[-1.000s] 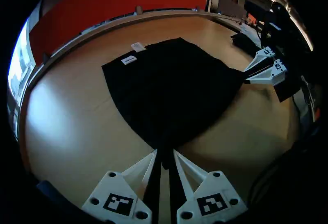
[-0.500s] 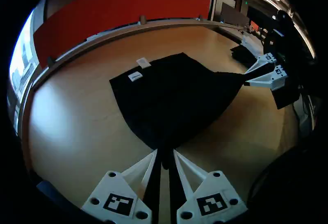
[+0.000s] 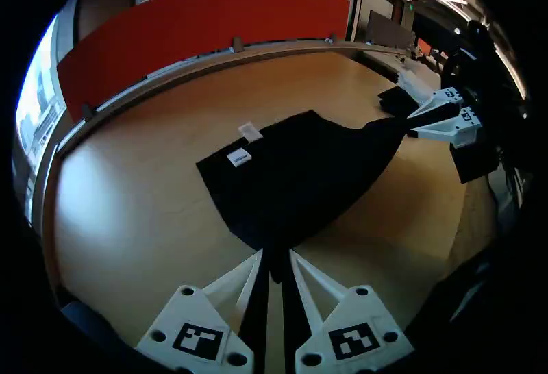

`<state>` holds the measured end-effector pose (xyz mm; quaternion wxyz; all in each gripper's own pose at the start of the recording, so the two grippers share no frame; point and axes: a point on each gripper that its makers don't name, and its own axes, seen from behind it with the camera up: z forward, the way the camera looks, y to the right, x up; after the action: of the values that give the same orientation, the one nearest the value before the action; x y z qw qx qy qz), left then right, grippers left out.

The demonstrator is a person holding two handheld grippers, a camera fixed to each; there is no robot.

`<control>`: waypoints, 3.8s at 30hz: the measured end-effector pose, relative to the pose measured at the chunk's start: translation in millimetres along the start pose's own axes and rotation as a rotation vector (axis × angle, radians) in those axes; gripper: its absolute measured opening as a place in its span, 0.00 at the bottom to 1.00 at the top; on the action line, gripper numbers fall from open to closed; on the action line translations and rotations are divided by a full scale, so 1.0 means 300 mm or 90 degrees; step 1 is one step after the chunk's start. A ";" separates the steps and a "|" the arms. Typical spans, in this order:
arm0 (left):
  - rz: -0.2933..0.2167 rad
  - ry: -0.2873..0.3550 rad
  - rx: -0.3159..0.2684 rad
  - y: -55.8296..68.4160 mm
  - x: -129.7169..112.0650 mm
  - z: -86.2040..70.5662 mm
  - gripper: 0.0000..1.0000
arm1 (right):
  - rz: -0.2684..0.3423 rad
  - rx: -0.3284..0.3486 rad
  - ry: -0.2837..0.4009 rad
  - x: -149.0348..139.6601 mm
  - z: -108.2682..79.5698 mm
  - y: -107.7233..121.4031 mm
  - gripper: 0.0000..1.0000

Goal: Fold towel

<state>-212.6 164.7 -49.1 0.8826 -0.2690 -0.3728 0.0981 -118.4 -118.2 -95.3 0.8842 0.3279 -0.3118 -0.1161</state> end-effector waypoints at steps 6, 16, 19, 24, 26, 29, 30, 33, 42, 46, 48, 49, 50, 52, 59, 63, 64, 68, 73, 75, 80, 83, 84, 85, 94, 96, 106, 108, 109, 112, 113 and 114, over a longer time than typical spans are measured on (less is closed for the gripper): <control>-0.008 0.005 0.001 0.000 0.024 -0.032 0.11 | -0.001 0.008 -0.001 0.008 -0.039 -0.025 0.18; -0.025 0.002 -0.007 0.014 0.030 -0.074 0.11 | 0.001 0.017 -0.006 0.019 -0.079 -0.058 0.18; -0.023 0.001 -0.007 0.020 0.030 -0.085 0.11 | -0.003 0.017 -0.006 0.027 -0.088 -0.062 0.18; -0.026 0.000 -0.009 0.030 0.031 -0.105 0.11 | -0.007 0.018 -0.006 0.041 -0.101 -0.067 0.18; -0.032 -0.002 -0.011 0.035 0.027 -0.114 0.11 | -0.007 0.018 -0.006 0.044 -0.107 -0.069 0.18; -0.043 -0.002 -0.014 0.044 0.022 -0.126 0.11 | -0.008 0.017 -0.007 0.046 -0.114 -0.071 0.18; -0.046 -0.002 -0.015 0.047 0.021 -0.129 0.11 | -0.008 0.017 -0.007 0.046 -0.116 -0.072 0.18; -0.054 -0.001 -0.016 0.052 0.018 -0.136 0.11 | -0.009 0.017 -0.011 0.040 -0.117 -0.072 0.18; -0.058 -0.004 -0.014 0.046 0.017 -0.125 0.11 | -0.011 0.021 -0.020 0.025 -0.108 -0.073 0.18; -0.067 -0.009 -0.018 0.041 0.023 -0.102 0.11 | -0.016 0.016 -0.026 0.023 -0.088 -0.053 0.18; -0.072 -0.010 -0.018 0.036 0.029 -0.091 0.11 | -0.019 0.013 -0.030 0.022 -0.076 -0.039 0.18; -0.074 -0.011 -0.017 0.031 0.033 -0.083 0.11 | -0.020 0.012 -0.031 0.023 -0.067 -0.030 0.18; -0.077 -0.012 -0.016 0.027 0.037 -0.075 0.11 | -0.020 0.011 -0.032 0.024 -0.058 -0.022 0.18; -0.080 -0.014 -0.012 0.015 0.045 -0.056 0.11 | -0.018 0.011 -0.035 0.025 -0.039 -0.004 0.18; -0.071 -0.025 0.012 -0.036 0.076 0.029 0.11 | -0.008 0.012 -0.049 0.024 0.035 0.057 0.18; -0.060 -0.034 0.020 -0.052 0.088 0.073 0.11 | -0.005 0.009 -0.055 0.023 0.070 0.092 0.18; -0.059 -0.037 0.020 -0.055 0.088 0.083 0.11 | -0.005 0.009 -0.058 0.019 0.076 0.098 0.18; -0.060 -0.048 0.023 -0.064 0.086 0.117 0.11 | -0.004 0.010 -0.069 0.004 0.100 0.117 0.18; -0.063 -0.054 0.025 -0.072 0.088 0.145 0.11 | -0.003 0.010 -0.080 -0.015 0.124 0.133 0.18; -0.064 -0.056 0.026 -0.076 0.088 0.155 0.11 | -0.002 0.011 -0.084 -0.021 0.134 0.138 0.18; -0.064 -0.065 0.030 -0.096 0.082 0.194 0.11 | -0.001 0.015 -0.095 -0.036 0.167 0.152 0.18; -0.064 -0.070 0.032 -0.105 0.077 0.220 0.11 | 0.002 0.014 -0.103 -0.047 0.190 0.165 0.18; -0.065 -0.072 0.032 -0.107 0.075 0.228 0.11 | 0.003 0.014 -0.106 -0.051 0.198 0.169 0.18; -0.065 -0.073 0.032 -0.109 0.074 0.238 0.11 | 0.004 0.014 -0.109 -0.056 0.206 0.173 0.18; -0.072 -0.076 0.032 -0.128 0.067 0.313 0.12 | 0.021 0.013 -0.126 -0.091 0.261 0.199 0.18; -0.074 -0.075 0.033 -0.132 0.067 0.324 0.12 | 0.027 0.012 -0.129 -0.098 0.270 0.202 0.19; -0.071 -0.077 0.044 -0.160 0.061 0.369 0.28 | 0.040 -0.013 -0.137 -0.130 0.313 0.236 0.25; -0.069 -0.076 0.048 -0.166 0.061 0.375 0.36 | 0.042 -0.015 -0.138 -0.135 0.320 0.239 0.26; -0.069 -0.076 0.050 -0.171 0.061 0.378 0.37 | 0.043 -0.017 -0.138 -0.136 0.323 0.241 0.27; -0.068 -0.077 0.056 -0.184 0.062 0.388 0.38 | 0.045 -0.023 -0.138 -0.137 0.332 0.249 0.29; -0.067 -0.078 0.057 -0.188 0.061 0.390 0.38 | 0.045 -0.025 -0.138 -0.137 0.334 0.253 0.31; -0.067 -0.079 0.059 -0.192 0.061 0.393 0.38 | 0.045 -0.027 -0.138 -0.136 0.336 0.256 0.33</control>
<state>-285.1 170.8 61.6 0.8733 -0.2015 -0.4353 0.0855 -213.5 -94.3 -5.0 0.8556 0.2835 -0.4143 -0.1259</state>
